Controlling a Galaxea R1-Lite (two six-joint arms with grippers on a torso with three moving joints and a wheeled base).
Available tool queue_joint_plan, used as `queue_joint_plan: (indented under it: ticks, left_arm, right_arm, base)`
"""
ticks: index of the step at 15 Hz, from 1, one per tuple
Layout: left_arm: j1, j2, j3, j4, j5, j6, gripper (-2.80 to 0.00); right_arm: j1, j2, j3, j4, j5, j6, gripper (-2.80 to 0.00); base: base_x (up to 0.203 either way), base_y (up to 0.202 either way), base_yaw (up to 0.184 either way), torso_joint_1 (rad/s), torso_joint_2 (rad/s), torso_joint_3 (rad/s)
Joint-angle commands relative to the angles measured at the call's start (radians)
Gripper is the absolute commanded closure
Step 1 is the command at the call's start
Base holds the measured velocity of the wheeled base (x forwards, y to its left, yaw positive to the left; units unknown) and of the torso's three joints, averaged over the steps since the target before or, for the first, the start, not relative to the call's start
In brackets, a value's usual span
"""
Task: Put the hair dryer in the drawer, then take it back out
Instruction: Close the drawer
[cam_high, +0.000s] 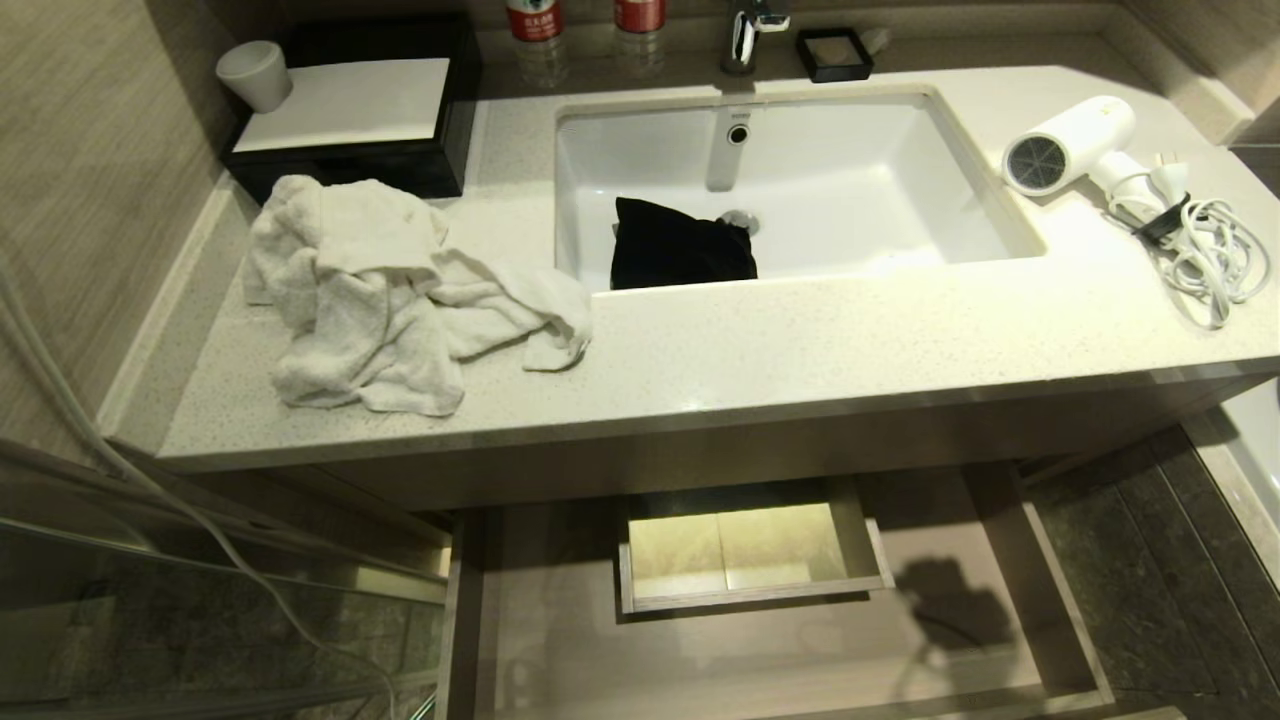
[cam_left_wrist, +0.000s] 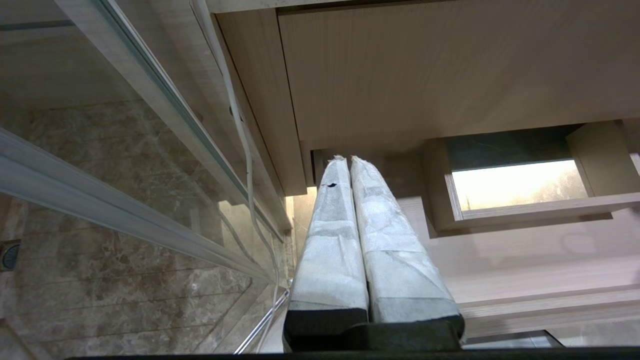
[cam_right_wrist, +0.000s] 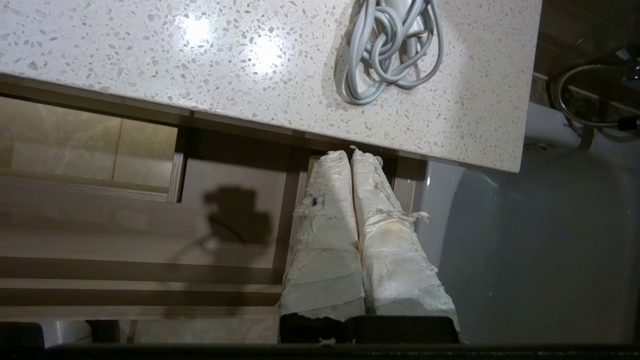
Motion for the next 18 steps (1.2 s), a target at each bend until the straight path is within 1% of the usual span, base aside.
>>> queue_joint_plan:
  ticks: [1,5,12,14,18]
  left_arm:
    - [0.0,0.0,0.001,0.0,0.0,0.0,0.0]
    - [0.0,0.0,0.0,0.0,0.0,0.0,0.0]
    - [0.0,0.0,0.001,0.0,0.0,0.0,0.0]
    - [0.0,0.0,0.002,0.0,0.0,0.0,0.0]
    - [0.0,0.0,0.002,0.0,0.0,0.0,0.0]
  right_arm:
    - [0.0,0.001,0.003,0.003,0.001,-0.001,0.0]
    - [0.003,-0.029,0.041,0.002,0.004,-0.001,0.0]
    - [0.005,-0.098,0.12,-0.004,0.007,0.008,0.0]
    - [0.004,-0.1,0.131,0.0,0.007,0.008,0.0]
    - [0.004,-0.127,0.165,-0.001,0.007,0.009,0.0]
  base:
    - [0.0,0.0,0.0,-0.094,0.04,-0.064]
    - [0.0,0.0,0.0,-0.251,0.07,-0.182]
    - [0.0,0.0,0.0,-0.275,0.02,-0.257]
    - [0.0,0.0,0.0,-0.264,0.2,-0.044]
    - [0.0,0.0,0.0,-0.192,0.33,0.117]
